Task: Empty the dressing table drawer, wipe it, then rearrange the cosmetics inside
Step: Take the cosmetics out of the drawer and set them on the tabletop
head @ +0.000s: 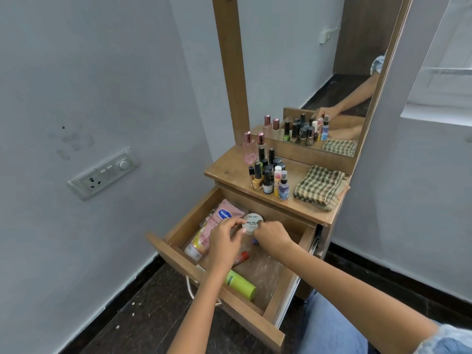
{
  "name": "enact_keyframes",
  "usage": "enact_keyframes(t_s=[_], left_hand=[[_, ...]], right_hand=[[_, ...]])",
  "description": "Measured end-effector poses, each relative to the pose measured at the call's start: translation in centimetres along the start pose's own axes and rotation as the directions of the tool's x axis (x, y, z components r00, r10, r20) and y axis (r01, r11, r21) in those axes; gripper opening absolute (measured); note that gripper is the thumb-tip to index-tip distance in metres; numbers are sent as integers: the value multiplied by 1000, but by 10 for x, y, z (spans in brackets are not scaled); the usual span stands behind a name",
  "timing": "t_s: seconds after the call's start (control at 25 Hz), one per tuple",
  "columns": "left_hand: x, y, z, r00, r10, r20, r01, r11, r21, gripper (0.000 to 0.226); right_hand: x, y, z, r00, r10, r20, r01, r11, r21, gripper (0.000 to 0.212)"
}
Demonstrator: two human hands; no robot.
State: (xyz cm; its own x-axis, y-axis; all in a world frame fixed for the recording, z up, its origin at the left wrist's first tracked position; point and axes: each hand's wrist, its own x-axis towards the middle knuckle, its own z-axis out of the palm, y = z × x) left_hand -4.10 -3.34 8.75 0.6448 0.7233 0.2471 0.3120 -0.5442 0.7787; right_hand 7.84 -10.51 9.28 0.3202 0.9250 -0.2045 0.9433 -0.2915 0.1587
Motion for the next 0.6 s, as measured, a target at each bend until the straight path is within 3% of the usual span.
enact_keyframes(t_s=[0.12, 0.2, 0.24, 0.32, 0.44, 0.52, 0.6], left_hand=[[-4, 1, -6, 999, -46, 7, 46, 999, 2, 23], [-7, 0, -11, 997, -81, 19, 81, 996, -27, 28], [-9, 0, -14, 995, -95, 35, 97, 993, -61, 31], [-12, -2, -21, 991, -114, 75, 123, 982, -145, 37], [-13, 0, -29, 986, -157, 49, 164, 952, -257, 44], [-14, 3, -31, 982, -186, 21, 183, 931, -315, 41], [-16, 5, -31, 981, -193, -5, 181, 933, -311, 31]], right_hand=[[-1, 0, 4, 1000, -22, 4, 22, 1000, 17, 29], [-2, 5, 10, 1000, 27, -12, -25, 981, 192, 27], [-3, 7, 11, 996, 86, -37, -66, 926, 371, 24], [-4, 9, 13, 976, 209, -64, -91, 655, 750, 20], [-12, 2, 6, 973, 213, -88, 16, 315, 949, 25], [-19, -5, -3, 974, 178, -143, 107, 201, 974, 25], [-21, -8, -9, 959, 159, -234, 206, 173, 963, 24]])
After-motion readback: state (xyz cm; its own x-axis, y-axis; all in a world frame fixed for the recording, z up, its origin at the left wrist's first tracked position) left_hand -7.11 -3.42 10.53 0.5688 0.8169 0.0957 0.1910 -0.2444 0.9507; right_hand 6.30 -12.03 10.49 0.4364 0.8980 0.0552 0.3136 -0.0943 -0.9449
